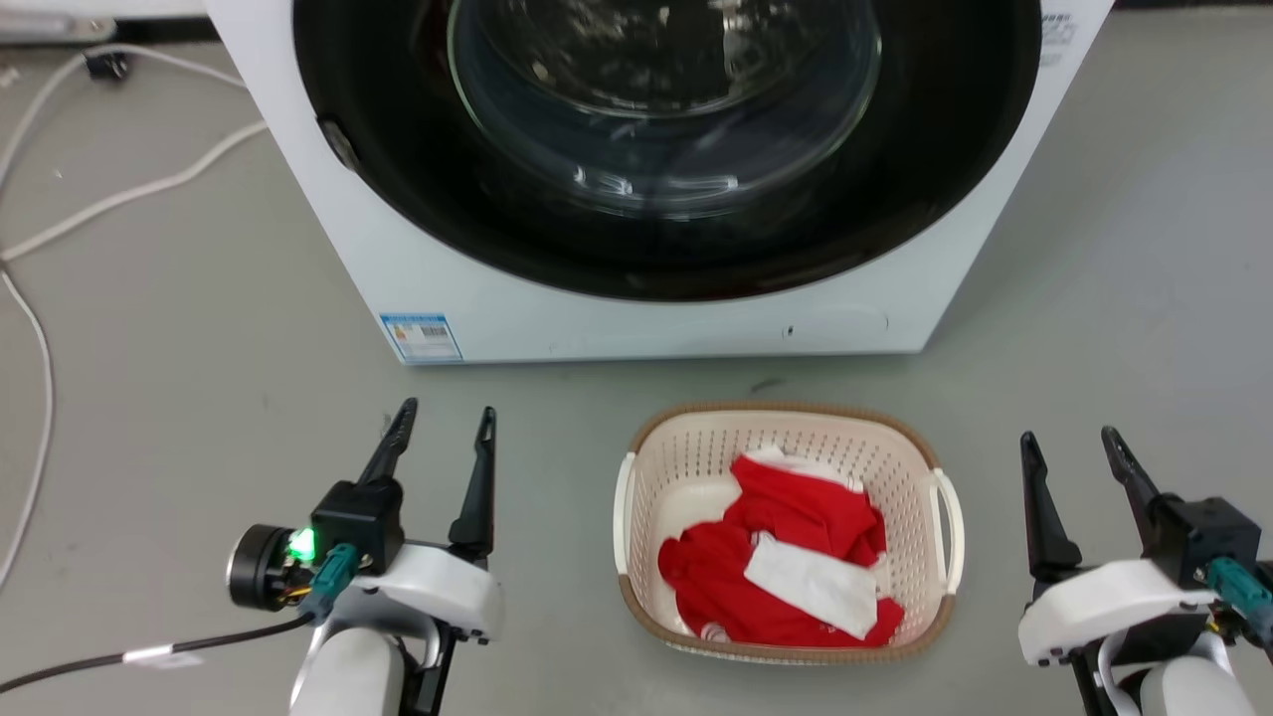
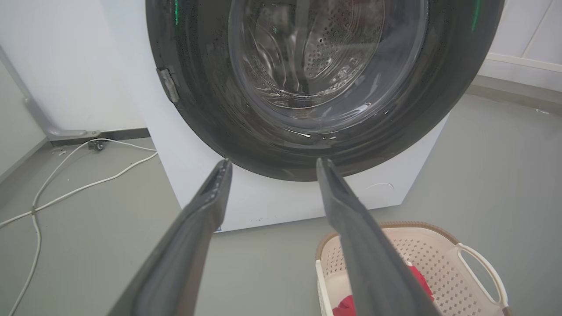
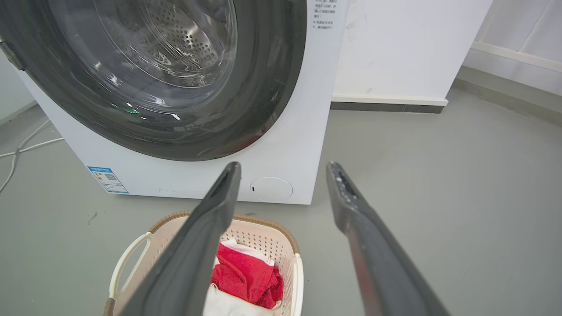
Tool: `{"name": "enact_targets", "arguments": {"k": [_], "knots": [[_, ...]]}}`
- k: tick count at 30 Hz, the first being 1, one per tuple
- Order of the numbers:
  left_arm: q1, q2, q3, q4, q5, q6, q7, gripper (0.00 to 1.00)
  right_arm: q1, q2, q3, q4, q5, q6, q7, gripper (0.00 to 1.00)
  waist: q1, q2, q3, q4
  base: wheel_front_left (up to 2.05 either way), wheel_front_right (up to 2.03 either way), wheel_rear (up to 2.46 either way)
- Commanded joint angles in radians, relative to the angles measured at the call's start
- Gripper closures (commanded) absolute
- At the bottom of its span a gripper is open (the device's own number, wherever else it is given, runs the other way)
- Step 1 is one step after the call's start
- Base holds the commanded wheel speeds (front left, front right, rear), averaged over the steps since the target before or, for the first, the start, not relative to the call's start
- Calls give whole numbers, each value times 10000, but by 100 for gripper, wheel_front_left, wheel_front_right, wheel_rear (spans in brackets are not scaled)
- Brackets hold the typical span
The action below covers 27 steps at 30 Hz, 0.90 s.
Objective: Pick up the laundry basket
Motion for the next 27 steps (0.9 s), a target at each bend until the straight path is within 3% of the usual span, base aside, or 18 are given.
{"name": "enact_targets", "arguments": {"k": [1, 15, 27], "knots": [[-270, -22, -93, 216, -39, -6, -25, 0, -287, 28, -36, 125, 25, -3, 75, 0, 0, 0, 515, -131, 0, 0, 0], [-2360, -54, -1172, 2334, -169, -17, -25, 0, -2145, 22, -200, 2299, 262, -3, 236, 0, 0, 0, 2752, -567, 0, 0, 0], [-4821, -53, -1746, 5350, -541, -13, -19, 0, -4629, 20, 241, 5737, 683, -5, -40, 0, 0, 0, 4577, -1033, 0, 0, 0]]}}
